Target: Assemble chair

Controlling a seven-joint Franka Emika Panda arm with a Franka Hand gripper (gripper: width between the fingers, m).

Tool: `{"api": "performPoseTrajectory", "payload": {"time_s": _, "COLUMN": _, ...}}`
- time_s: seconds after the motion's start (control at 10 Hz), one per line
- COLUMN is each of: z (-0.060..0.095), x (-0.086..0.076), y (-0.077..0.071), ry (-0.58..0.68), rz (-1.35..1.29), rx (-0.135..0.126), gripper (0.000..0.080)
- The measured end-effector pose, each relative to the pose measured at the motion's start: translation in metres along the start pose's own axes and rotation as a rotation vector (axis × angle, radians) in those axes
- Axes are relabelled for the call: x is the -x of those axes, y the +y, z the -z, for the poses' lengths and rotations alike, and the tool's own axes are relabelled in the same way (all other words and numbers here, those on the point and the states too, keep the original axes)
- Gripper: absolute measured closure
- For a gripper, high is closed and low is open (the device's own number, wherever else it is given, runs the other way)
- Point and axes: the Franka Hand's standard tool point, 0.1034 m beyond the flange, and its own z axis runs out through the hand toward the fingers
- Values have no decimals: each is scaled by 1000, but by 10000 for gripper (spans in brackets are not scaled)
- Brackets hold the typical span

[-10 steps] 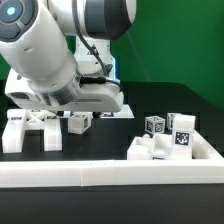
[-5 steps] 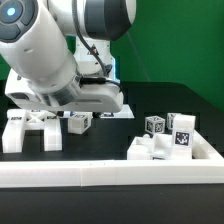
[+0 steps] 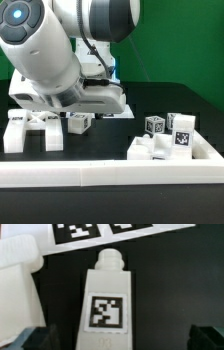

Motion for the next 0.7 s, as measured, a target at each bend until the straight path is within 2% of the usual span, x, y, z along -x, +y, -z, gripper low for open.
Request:
{"api": "performPoseTrajectory", "payload": {"time_s": 0.6, "z": -1, "x": 0, "y": 2, "ry": -1, "rz": -3, "rx": 2, "gripper": 150}}
{"api": "performPoseTrajectory", "payload": {"time_s": 0.7, "z": -1, "x": 0, "y": 6, "ry": -2, "rz": -8, "rx": 5, "gripper": 266}}
